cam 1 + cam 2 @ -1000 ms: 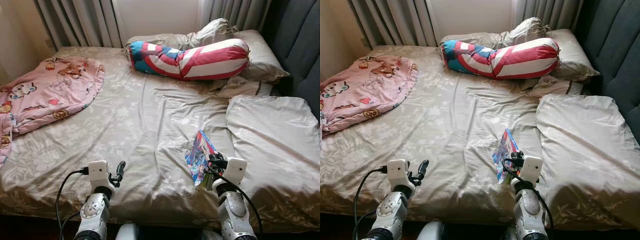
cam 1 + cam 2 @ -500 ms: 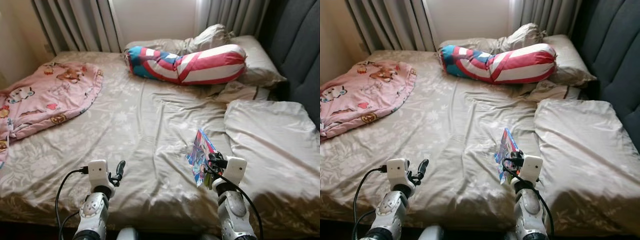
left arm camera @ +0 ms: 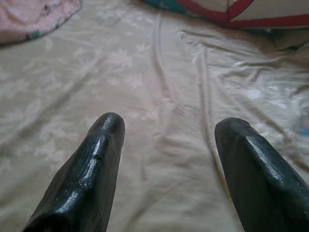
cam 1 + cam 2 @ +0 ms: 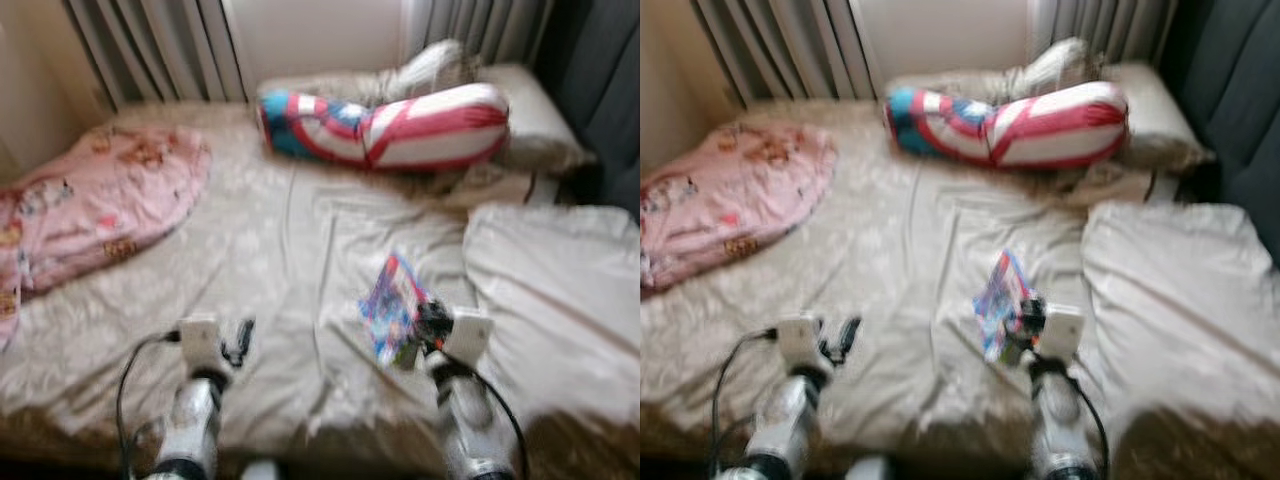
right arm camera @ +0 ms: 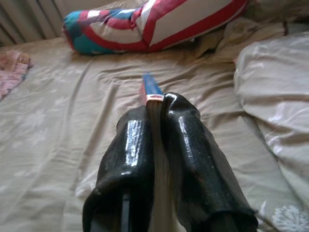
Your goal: Clean up the room
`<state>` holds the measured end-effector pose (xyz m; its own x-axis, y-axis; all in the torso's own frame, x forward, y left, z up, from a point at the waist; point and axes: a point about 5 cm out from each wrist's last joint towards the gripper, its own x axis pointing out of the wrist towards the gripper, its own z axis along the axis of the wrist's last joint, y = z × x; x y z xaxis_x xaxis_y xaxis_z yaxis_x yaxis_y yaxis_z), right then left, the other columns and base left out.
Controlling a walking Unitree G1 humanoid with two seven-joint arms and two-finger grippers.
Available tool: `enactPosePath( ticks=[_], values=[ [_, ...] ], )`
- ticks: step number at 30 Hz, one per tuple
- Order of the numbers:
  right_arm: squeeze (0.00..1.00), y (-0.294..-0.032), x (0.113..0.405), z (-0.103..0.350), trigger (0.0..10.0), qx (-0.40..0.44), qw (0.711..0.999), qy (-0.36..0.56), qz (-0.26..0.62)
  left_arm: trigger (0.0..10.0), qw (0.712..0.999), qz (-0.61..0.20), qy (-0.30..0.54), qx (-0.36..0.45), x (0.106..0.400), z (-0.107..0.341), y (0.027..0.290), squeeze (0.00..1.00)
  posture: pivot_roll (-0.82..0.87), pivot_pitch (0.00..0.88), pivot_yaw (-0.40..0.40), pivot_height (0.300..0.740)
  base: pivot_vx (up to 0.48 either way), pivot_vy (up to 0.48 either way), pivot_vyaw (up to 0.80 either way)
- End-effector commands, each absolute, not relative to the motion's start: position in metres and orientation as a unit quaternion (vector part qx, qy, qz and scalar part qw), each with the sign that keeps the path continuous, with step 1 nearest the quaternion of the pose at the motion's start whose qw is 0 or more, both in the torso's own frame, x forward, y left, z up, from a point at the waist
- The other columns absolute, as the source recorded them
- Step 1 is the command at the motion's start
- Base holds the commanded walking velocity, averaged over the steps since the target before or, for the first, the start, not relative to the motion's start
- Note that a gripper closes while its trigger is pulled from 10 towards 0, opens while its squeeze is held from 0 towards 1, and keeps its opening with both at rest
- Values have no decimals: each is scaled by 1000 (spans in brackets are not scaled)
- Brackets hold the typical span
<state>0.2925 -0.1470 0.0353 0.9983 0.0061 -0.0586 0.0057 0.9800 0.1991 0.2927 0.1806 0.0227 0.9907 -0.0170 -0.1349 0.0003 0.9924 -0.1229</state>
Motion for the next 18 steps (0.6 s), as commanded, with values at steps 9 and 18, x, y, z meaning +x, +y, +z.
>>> enactPosePath(
  ticks=[9,18],
  values=[
    [0,-157,333,70,10000,165,986,-2,-28,10000,996,7,70,-52,281,17,194,0,66,80,26,641,0,0,0],
    [0,-171,354,81,10000,306,948,17,-91,10000,998,2,64,-30,265,15,204,0,127,144,51,641,0,0,0]
  ],
)
